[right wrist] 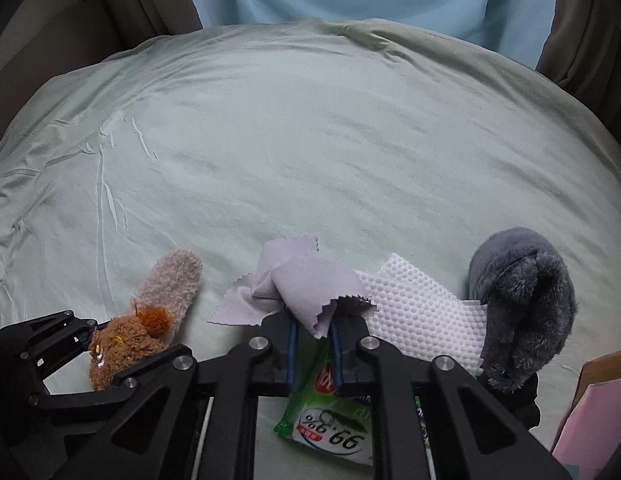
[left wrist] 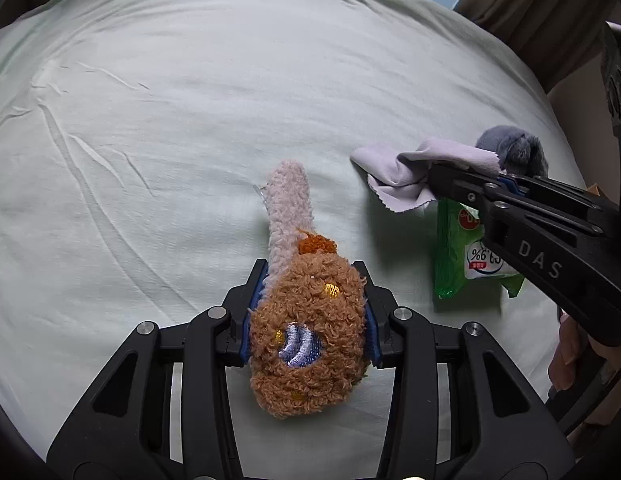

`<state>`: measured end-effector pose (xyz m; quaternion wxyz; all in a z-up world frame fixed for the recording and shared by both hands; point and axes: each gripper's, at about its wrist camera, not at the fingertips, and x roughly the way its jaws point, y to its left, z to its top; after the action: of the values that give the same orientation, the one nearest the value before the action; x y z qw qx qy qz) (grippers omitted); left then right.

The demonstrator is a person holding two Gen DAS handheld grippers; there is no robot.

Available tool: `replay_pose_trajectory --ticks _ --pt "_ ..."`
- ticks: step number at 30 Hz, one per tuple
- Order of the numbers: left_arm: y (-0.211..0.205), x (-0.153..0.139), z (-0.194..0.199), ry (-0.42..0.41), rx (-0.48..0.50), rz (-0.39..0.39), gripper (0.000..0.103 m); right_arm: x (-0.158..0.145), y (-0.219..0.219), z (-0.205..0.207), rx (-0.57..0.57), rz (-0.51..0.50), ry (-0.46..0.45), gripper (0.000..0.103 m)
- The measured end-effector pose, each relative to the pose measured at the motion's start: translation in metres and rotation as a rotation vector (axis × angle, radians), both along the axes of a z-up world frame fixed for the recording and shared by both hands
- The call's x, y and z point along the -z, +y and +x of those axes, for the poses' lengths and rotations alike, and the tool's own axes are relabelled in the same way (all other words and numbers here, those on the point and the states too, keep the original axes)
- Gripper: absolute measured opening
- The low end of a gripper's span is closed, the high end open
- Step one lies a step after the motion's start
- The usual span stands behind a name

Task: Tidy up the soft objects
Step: 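Grasp the brown plush with the left tool while the right tool grasps the grey cloth, then carry the plush and grey cloth into the box and open both tools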

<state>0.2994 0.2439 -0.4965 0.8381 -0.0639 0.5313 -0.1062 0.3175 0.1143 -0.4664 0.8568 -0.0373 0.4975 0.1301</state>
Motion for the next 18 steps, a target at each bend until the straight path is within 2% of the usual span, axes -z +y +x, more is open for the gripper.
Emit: replay_pose_trajectory --ticks 8,11,18 --pt "0.004 -0.030 -0.011 -0.050 -0.007 -0.008 0.037 -0.031 0.002 -0.011 0.018 0.033 -0.066 0.012" --pt "0.011 -0.046 -0.031 -0.068 -0.007 -0.010 0.037 -0.047 0.001 -0.017 0.031 0.042 -0.090 0.012" --pt "0.008 -0.107 -0.052 -0.108 0.003 0.009 0.037 -0.099 -0.017 -0.044 0.084 0.093 -0.143 0.012"
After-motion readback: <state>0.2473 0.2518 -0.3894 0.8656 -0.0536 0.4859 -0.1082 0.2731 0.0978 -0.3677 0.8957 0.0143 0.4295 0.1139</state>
